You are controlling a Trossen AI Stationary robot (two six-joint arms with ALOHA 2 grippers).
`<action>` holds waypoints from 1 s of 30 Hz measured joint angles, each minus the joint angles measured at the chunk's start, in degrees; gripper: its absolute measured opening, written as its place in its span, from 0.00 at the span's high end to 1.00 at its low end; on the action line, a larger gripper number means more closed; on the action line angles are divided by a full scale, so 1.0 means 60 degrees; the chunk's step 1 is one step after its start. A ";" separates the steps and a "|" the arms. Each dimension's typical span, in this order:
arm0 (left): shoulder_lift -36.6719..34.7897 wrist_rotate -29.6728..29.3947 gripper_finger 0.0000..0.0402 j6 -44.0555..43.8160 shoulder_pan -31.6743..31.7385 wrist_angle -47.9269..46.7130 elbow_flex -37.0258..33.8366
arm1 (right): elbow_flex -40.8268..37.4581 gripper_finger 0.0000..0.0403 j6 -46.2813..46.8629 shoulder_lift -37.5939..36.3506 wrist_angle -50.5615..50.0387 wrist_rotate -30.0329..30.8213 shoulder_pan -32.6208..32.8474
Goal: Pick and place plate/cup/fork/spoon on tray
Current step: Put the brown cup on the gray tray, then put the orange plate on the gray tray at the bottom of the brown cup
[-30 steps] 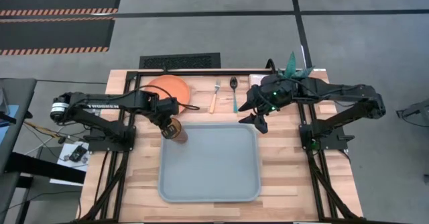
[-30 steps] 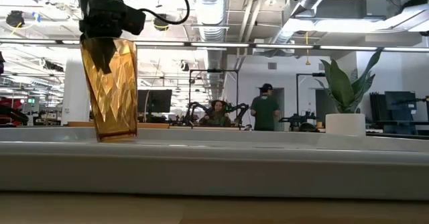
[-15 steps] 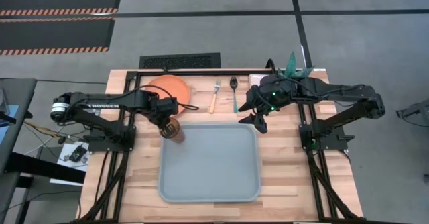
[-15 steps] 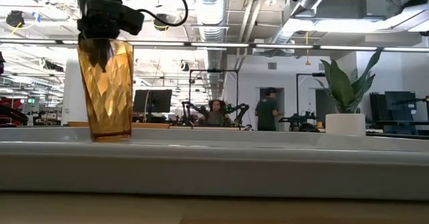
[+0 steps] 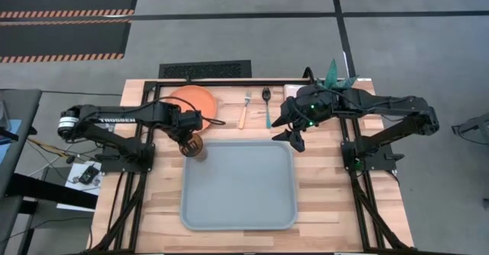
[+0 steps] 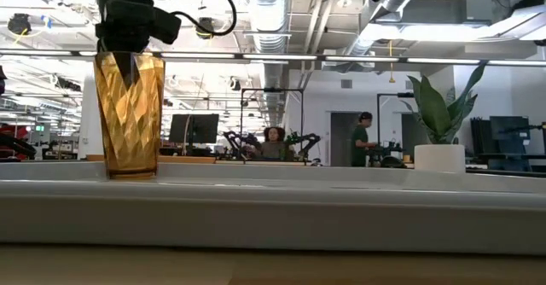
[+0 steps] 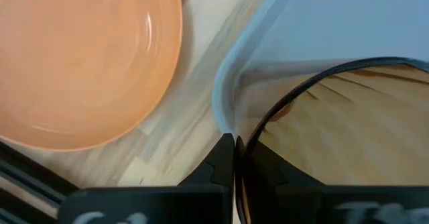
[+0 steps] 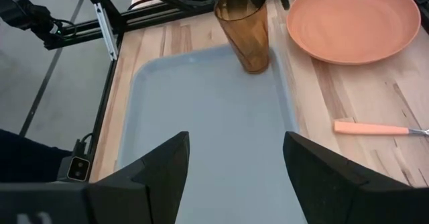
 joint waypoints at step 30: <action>-0.0095 -0.0314 0.53 -0.0104 -0.0011 0.0171 -0.0006 | 0.0000 0.34 -0.0160 0.0000 -0.0002 -0.0001 -0.0025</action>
